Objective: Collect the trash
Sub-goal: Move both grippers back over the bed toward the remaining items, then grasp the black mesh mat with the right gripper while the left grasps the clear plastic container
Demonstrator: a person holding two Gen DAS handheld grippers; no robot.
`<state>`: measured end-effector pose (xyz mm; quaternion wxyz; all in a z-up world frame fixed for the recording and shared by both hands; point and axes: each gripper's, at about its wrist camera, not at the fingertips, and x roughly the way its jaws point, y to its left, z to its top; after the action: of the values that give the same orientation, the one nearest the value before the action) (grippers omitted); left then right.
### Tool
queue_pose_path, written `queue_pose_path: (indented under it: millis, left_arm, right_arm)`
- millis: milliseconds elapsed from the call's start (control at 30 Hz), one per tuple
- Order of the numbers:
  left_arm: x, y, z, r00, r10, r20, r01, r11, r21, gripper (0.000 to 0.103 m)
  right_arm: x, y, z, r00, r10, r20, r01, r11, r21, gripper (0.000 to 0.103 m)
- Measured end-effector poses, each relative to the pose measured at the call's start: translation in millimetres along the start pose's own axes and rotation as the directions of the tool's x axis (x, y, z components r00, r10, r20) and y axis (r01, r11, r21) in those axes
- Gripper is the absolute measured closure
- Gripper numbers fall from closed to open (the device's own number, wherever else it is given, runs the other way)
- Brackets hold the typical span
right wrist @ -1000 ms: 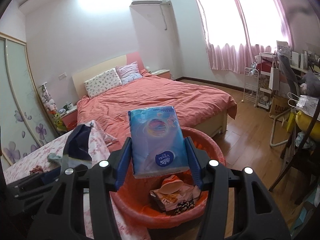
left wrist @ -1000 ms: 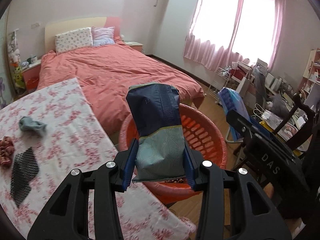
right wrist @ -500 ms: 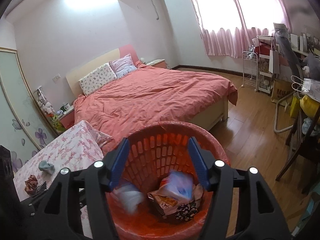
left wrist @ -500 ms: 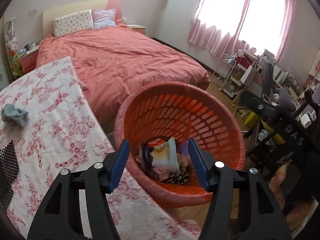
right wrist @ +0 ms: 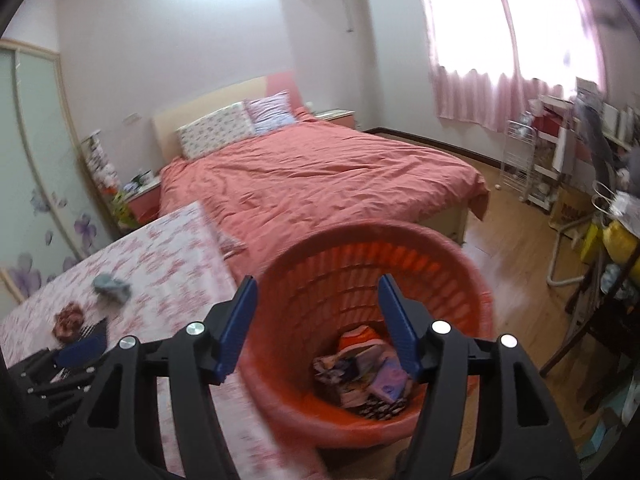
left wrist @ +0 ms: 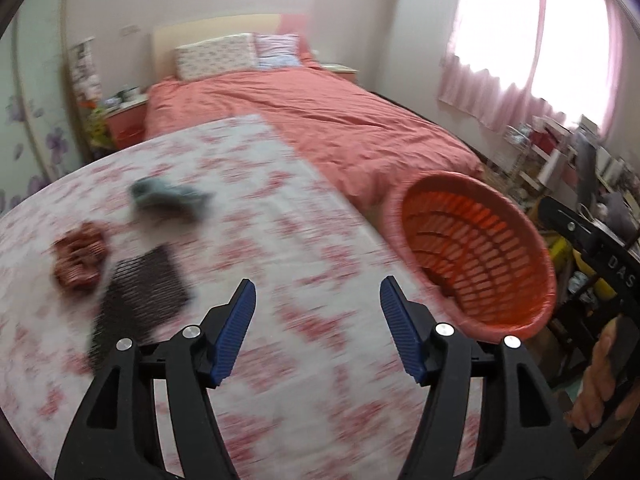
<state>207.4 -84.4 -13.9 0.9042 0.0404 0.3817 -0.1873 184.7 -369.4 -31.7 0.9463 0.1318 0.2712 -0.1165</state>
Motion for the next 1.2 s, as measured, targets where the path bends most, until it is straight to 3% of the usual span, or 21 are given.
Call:
queue_pose_path:
  millis: [300, 500, 667, 900, 1067, 1200]
  left_arm:
    - [-29.2, 100.5, -24.3, 0.987, 0.163, -0.004, -0.162, 0.976, -0.144, 0.035]
    - [-53.1, 171.0, -43.5, 0.963, 0.270, -0.016, -0.265, 0.933, -0.245, 0.034]
    - [-75.0, 221.4, -59.3, 0.944, 0.330, -0.019, -0.318, 0.891, -0.323, 0.033]
    - [-89.1, 260.5, -75.4, 0.936, 0.350, -0.028, -0.334, 0.863, -0.379, 0.033]
    - [-89.6, 269.6, -81.2, 0.939, 0.341, -0.032, -0.326, 0.862, -0.387, 0.033]
    - [-86.3, 269.7, -80.5, 0.944, 0.329, -0.034, -0.316, 0.868, -0.382, 0.032]
  right_arm:
    - [1.0, 116.8, -19.9, 0.986, 0.144, -0.084, -0.155, 0.976, -0.149, 0.042]
    - [12.2, 193.9, -43.6, 0.963, 0.213, -0.167, -0.247, 0.945, -0.217, 0.042]
    - [30.9, 254.5, -64.2, 0.938, 0.238, -0.253, -0.302, 0.918, -0.256, 0.051]
    - [48.2, 308.1, -88.1, 0.906, 0.238, -0.350, -0.344, 0.896, -0.281, 0.059]
    - [58.2, 330.2, -99.1, 0.907, 0.196, -0.373, -0.326, 0.888, -0.325, 0.059]
    - [65.4, 329.3, -103.4, 0.910, 0.160, -0.381, -0.296, 0.896, -0.331, 0.070]
